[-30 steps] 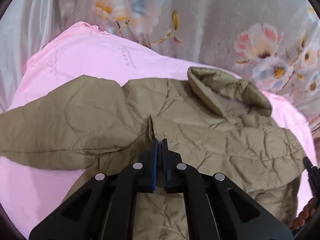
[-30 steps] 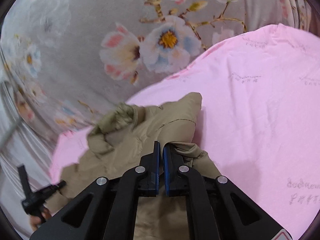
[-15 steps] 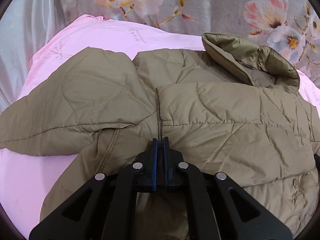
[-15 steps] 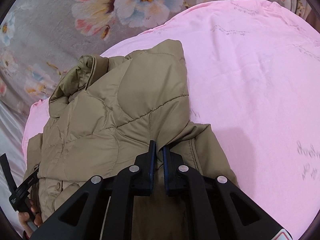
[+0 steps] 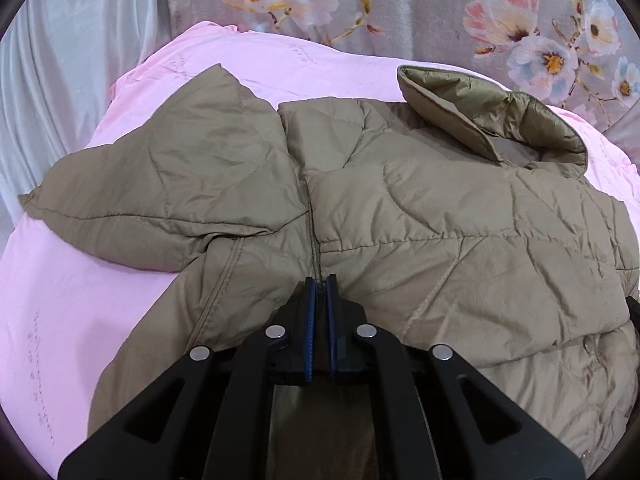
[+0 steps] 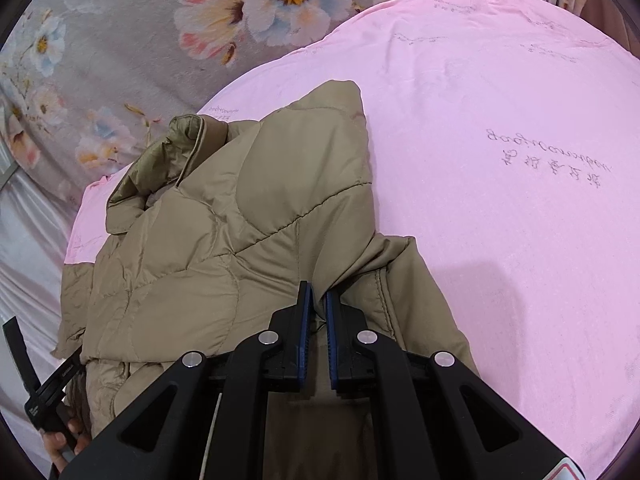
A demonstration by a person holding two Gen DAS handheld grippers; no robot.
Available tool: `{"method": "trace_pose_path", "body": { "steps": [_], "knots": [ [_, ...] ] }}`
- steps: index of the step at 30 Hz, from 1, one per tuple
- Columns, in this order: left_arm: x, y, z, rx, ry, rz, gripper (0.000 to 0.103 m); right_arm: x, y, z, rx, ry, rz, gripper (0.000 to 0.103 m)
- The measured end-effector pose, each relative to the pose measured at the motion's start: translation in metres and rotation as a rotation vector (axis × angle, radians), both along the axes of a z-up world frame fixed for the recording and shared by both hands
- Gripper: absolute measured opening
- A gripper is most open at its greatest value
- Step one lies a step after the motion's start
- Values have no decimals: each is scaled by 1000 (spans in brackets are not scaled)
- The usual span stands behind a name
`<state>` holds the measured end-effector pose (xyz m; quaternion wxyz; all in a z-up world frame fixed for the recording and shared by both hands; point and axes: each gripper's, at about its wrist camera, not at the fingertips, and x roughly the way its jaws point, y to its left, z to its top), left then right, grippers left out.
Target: Fold large clothes
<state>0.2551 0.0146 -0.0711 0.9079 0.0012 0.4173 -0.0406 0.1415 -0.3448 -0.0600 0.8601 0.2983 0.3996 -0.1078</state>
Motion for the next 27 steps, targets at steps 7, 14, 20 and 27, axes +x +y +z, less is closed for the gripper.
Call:
{"method": "trace_pose_path", "body": {
  "steps": [7, 14, 20, 27],
  "knots": [
    [-23, 22, 76, -34, -76, -8, 47, -14, 14, 91, -261, -46, 25, 26],
    [36, -49, 82, -23, -51, -64, 57, 65, 66, 103, -241, -69, 170, 29],
    [35, -73, 10, 38, 1, -77, 60, 86, 101, 29, -253, 73, 241, 29],
    [23, -78, 2, 97, -22, -79, 60, 71, 107, 22, -300, 42, 233, 29]
  ]
}}
